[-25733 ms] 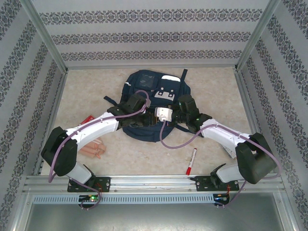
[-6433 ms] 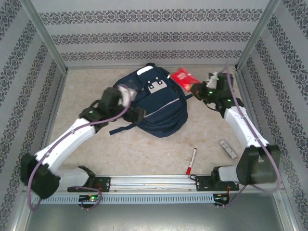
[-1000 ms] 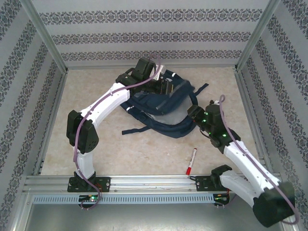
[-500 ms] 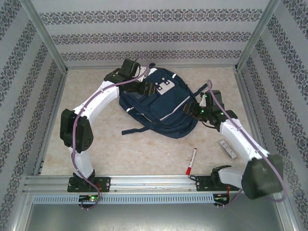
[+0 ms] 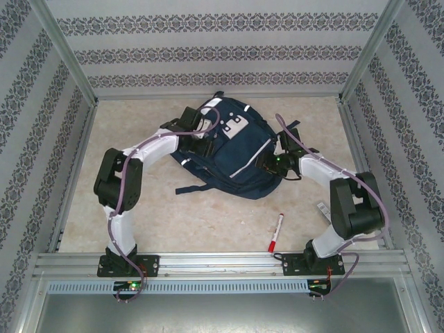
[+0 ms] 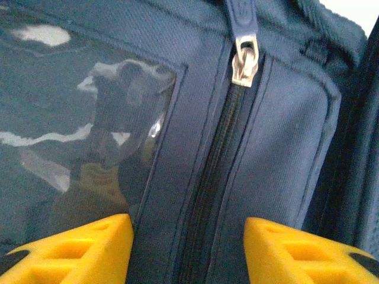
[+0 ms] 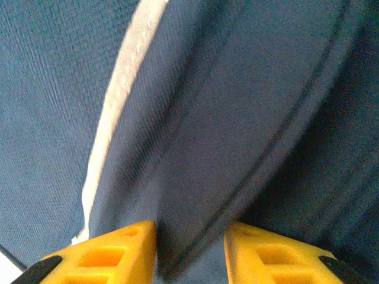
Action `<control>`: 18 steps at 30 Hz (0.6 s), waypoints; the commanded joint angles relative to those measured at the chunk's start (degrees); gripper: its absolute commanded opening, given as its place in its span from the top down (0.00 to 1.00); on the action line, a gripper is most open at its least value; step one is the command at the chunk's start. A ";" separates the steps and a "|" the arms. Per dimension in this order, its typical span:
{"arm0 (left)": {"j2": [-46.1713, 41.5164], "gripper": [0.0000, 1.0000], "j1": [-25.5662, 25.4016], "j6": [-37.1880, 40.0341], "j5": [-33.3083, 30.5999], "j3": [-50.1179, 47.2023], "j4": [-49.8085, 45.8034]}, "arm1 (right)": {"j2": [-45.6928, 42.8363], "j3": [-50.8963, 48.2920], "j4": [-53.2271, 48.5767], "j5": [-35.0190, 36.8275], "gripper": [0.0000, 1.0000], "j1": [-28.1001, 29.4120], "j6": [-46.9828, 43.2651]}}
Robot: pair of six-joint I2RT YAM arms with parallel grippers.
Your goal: Pack books, pencil case, and school supplies into a backpack
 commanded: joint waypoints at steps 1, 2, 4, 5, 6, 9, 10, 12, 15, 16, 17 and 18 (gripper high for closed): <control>-4.12 0.49 0.20 -2.99 -1.55 -7.17 -4.99 | 4.21 3.16 4.89 -1.19 0.65 1.10 -1.34; -5.76 0.49 0.21 -3.71 -1.35 -9.10 -5.21 | 5.82 3.96 6.03 -1.78 0.65 1.25 -1.13; -9.00 0.49 0.17 -5.64 -0.92 -13.09 -5.82 | 8.98 6.46 7.33 -3.10 0.66 1.60 -0.67; -10.75 0.49 0.21 -6.94 -0.08 -15.08 -6.04 | 10.74 8.12 7.74 -3.61 0.66 1.77 -0.79; -12.50 0.49 0.10 -8.48 0.98 -17.05 -6.31 | 12.12 9.69 7.82 -3.51 0.66 2.01 -1.13; -16.00 0.50 -0.75 -11.39 3.89 -20.36 -6.87 | 16.16 13.72 7.97 -2.64 0.65 2.15 -1.18; -16.58 0.50 -1.00 -11.70 4.39 -20.85 -7.02 | 17.84 15.45 8.06 -2.85 0.64 2.08 -1.19; -18.43 0.51 -2.15 -12.45 5.58 -21.96 -7.93 | 20.65 18.69 7.95 -3.92 0.63 2.08 -1.40; -21.42 0.51 -5.15 -15.02 6.94 -22.79 -10.83 | 25.65 26.00 5.70 -6.21 0.61 2.36 -1.62; -24.24 0.50 -7.47 -17.98 8.57 -23.25 -11.47 | 26.37 27.49 8.42 -4.72 0.58 3.62 -0.07; -25.33 0.50 -8.02 -18.32 9.77 -23.07 -11.86 | 25.93 27.78 9.02 -3.21 0.57 4.24 0.24; -26.60 0.50 -8.25 -18.39 10.24 -22.42 -13.03 | 25.32 28.25 8.66 -1.44 0.56 4.76 0.30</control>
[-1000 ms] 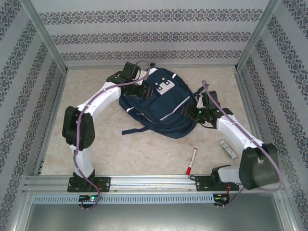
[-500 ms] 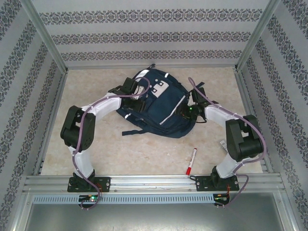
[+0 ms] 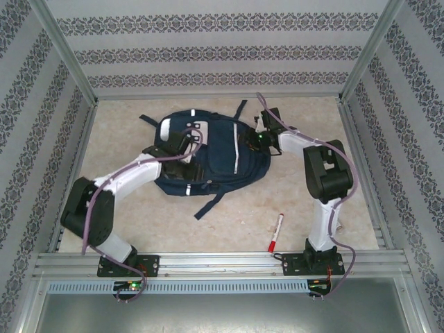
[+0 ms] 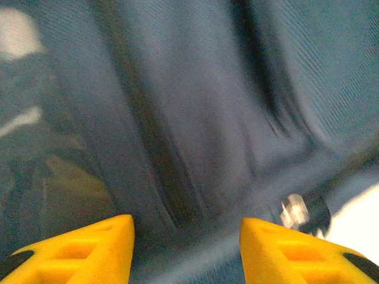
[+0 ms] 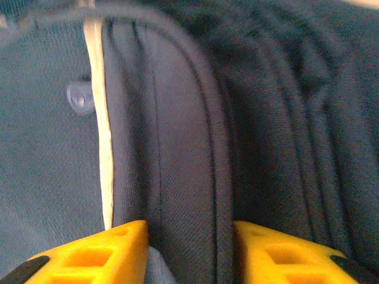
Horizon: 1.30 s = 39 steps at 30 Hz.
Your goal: Pack books, pencil case, and school supplies into a backpack
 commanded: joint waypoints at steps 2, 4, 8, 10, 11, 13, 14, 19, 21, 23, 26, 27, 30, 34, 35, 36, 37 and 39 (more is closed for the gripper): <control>-7.01 0.48 -3.12 -4.62 5.38 1.25 -11.16 | -0.77 3.45 -1.28 4.64 0.54 3.02 -0.49; -10.28 0.46 -3.03 -3.76 2.30 2.48 -13.38 | -4.52 2.20 -4.68 8.28 0.53 3.58 -0.37; -15.45 0.46 -0.46 -7.66 -4.10 2.44 -15.01 | -14.45 -6.53 -8.31 14.42 0.53 5.84 -0.33; -16.42 0.46 1.57 -9.56 -4.58 1.38 -14.48 | -18.37 -10.58 -10.48 14.12 0.53 8.12 -0.71; -16.43 0.47 2.56 -10.42 -4.63 0.64 -13.78 | -20.17 -12.45 -11.42 12.79 0.54 9.90 -1.10; -15.59 0.46 4.23 -12.31 -4.53 -0.37 -12.67 | -22.79 -14.36 -14.44 11.78 0.56 14.40 -2.02; -14.82 0.46 5.12 -13.13 -4.05 -0.77 -12.05 | -23.80 -14.93 -15.50 11.81 0.56 17.26 -2.18; -11.03 0.46 10.42 -18.27 -1.12 -2.49 -9.17 | -22.53 -12.18 -17.35 18.81 0.58 30.59 -1.52; -9.80 0.46 13.12 -20.33 0.02 -4.00 -6.51 | -19.50 -8.64 -20.42 26.30 0.58 34.27 -1.04; -8.49 0.46 15.15 -21.37 -0.28 -3.90 -5.85 | -16.69 -5.56 -23.42 33.21 0.54 35.87 1.05; -6.97 0.46 17.01 -23.09 -2.43 -3.74 -5.21 | -13.92 -2.80 -25.52 36.44 0.52 36.37 4.39; -6.70 0.46 17.42 -24.51 -2.85 -3.92 -4.53 | -13.41 -1.91 -26.43 37.36 0.52 36.75 4.77; -5.49 0.46 17.90 -27.37 -1.64 -4.96 -0.92 | -12.15 -0.39 -28.04 39.11 0.51 38.23 4.72; -3.31 0.46 17.98 -27.60 -0.46 -5.53 0.44 | -8.94 2.01 -28.85 37.40 0.51 39.38 3.31; -2.90 0.46 17.99 -27.92 -0.37 -5.89 0.52 | -8.26 2.54 -29.07 37.12 0.50 39.38 2.87; -2.48 0.46 17.99 -28.29 -0.12 -6.40 0.93 | -7.50 3.15 -29.57 37.68 0.50 39.46 2.77; -2.17 0.46 18.01 -28.48 0.40 -6.89 1.54 | -6.80 3.77 -30.40 38.49 0.49 39.62 2.87; -1.84 0.46 17.99 -28.65 0.73 -7.37 2.01 | -5.95 4.69 -31.79 40.37 0.49 40.27 3.34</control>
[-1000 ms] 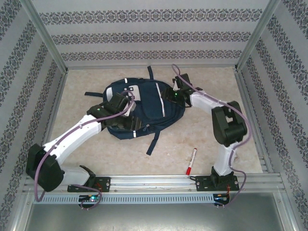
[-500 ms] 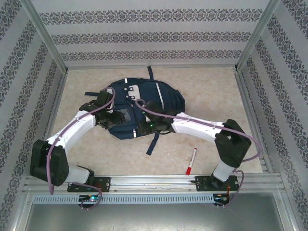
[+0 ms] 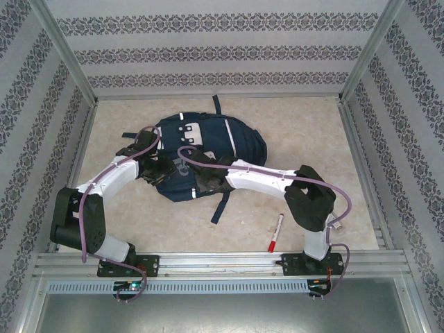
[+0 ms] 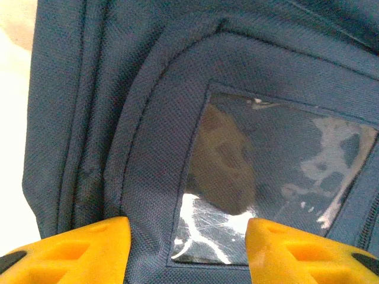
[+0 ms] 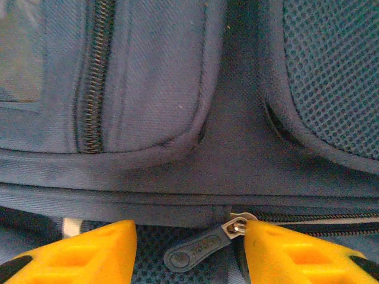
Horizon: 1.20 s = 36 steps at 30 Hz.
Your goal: Pack books, pencil case, and school supplies into a backpack
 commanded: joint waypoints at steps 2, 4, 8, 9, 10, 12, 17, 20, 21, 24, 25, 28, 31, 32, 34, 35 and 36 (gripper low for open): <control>1.18 0.46 0.52 -1.94 0.76 -1.93 2.49 | 2.18 2.76 -5.20 5.24 0.48 1.73 0.50; 1.06 0.46 0.60 -2.33 0.74 -2.59 2.98 | 2.96 4.03 -8.01 7.78 0.47 2.17 1.86; 1.80 0.46 0.61 -1.35 1.08 -2.16 2.72 | 2.79 4.00 -10.00 10.06 0.48 2.90 2.97; 1.93 0.46 0.72 -1.24 0.91 -2.11 2.51 | 2.71 4.02 -10.32 10.55 0.48 3.07 2.91; 2.00 0.46 0.69 -1.46 0.88 -2.21 2.63 | 2.55 3.99 -10.43 10.73 0.49 3.09 2.91; 2.18 0.46 0.76 -2.08 1.35 -2.69 3.45 | 2.39 3.79 -10.41 10.79 0.52 3.26 3.15; 2.90 0.46 0.81 -0.90 1.48 -1.92 2.45 | 3.37 4.66 -11.40 11.88 0.53 3.49 2.25; 2.82 0.46 0.79 -1.16 1.70 -2.33 2.90 | 4.90 6.08 -11.44 11.15 0.53 3.49 0.78; 2.99 0.46 0.79 -0.94 1.98 -2.18 2.93 | 5.66 6.87 -11.66 10.47 0.53 3.53 0.36; 3.21 0.46 0.79 -0.02 1.94 -1.27 1.50 | 7.42 9.38 -13.14 9.97 0.56 3.94 -0.96; 3.04 0.46 0.79 -0.07 1.89 -1.40 1.44 | 7.52 9.81 -13.10 10.04 0.57 4.12 -1.38; 2.31 0.46 0.79 -0.65 2.26 -2.41 2.43 | 7.54 10.37 -13.30 10.77 0.63 4.80 -1.70; 2.23 0.46 0.81 0.29 1.97 -2.09 1.40 | 7.76 11.23 -14.55 11.74 0.67 5.11 -2.35; 2.04 0.46 0.84 0.35 1.90 -2.37 1.33 | 7.82 11.27 -14.85 11.79 0.69 5.05 -2.52; 1.38 0.46 0.77 -0.21 1.93 -3.56 2.22 | 7.74 11.52 -15.49 11.40 0.73 5.11 -2.70; 1.16 0.46 0.79 -0.22 1.87 -4.02 2.54 | 7.73 11.61 -15.75 11.07 0.75 5.05 -2.84; 0.97 0.46 0.83 0.04 1.78 -4.41 2.53 | 7.63 11.80 -16.29 10.68 0.77 5.11 -3.00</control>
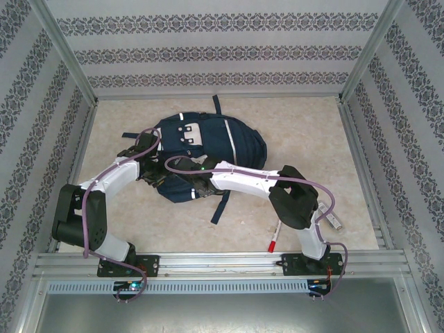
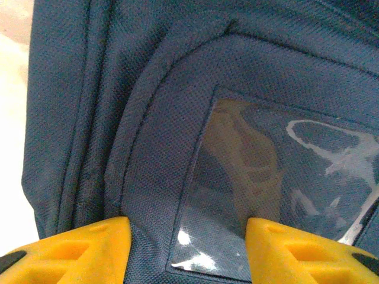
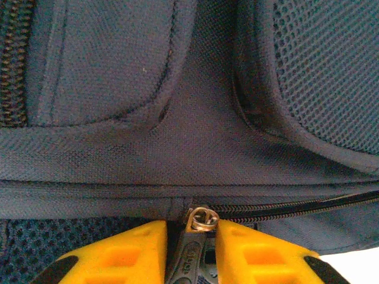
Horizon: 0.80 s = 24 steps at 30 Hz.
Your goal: Pack books, pencil case, and school supplies into a backpack
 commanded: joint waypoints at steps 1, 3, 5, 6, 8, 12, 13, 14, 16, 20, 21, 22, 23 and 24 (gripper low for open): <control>-0.16 0.46 0.49 1.22 0.59 -2.31 -0.63 | 0.65 2.30 -1.73 -0.96 0.78 1.07 -1.30; -0.18 0.46 0.51 2.06 -0.13 -2.13 -1.75 | 0.53 2.86 -3.20 -1.10 0.78 0.95 -1.59; -0.34 0.46 0.48 2.44 -0.69 -2.27 -2.12 | 0.01 3.02 -4.26 -1.58 0.78 0.66 -1.55; -0.52 0.46 0.49 2.72 -0.79 -2.38 -2.13 | -0.48 2.85 -4.47 -2.22 0.78 0.32 -1.44; -0.35 0.46 0.60 3.49 -0.88 -2.07 -2.46 | -1.77 2.11 -4.31 -4.78 0.80 -0.60 -1.25; 0.07 0.46 0.65 4.27 -1.57 -1.50 -3.21 | -2.99 1.09 -4.75 -12.33 0.85 -3.38 -1.25; 0.31 0.46 0.66 4.27 -1.36 -1.43 -3.03 | -3.20 0.80 -5.12 -12.96 0.85 -3.95 -1.33; 0.52 0.46 0.69 4.44 -1.07 -1.29 -2.93 | -3.43 0.42 -5.21 -12.88 0.85 -4.18 -1.31; 1.18 0.46 0.75 5.26 -0.83 -0.67 -3.47 | -4.00 -0.79 -4.59 -12.83 0.86 -4.42 -1.76; 1.48 0.46 0.75 5.41 -1.03 -0.63 -3.69 | -3.32 -0.47 -5.00 -14.29 0.86 -4.21 -2.41; 1.52 0.46 0.76 5.53 -0.86 -0.62 -3.54 | -3.22 -0.45 -4.91 -14.50 0.86 -4.05 -2.39; 1.59 0.46 0.79 5.86 -0.82 -0.49 -3.60 | -3.07 -0.37 -4.71 -14.90 0.87 -4.03 -2.31; 1.70 0.46 0.76 6.23 -1.01 -0.28 -3.96 | -2.83 -0.37 -4.49 -15.34 0.88 -4.03 -2.22; 1.74 0.46 0.87 6.55 -1.24 -0.16 -4.36 | -2.55 -0.29 -4.38 -15.46 0.88 -4.03 -2.22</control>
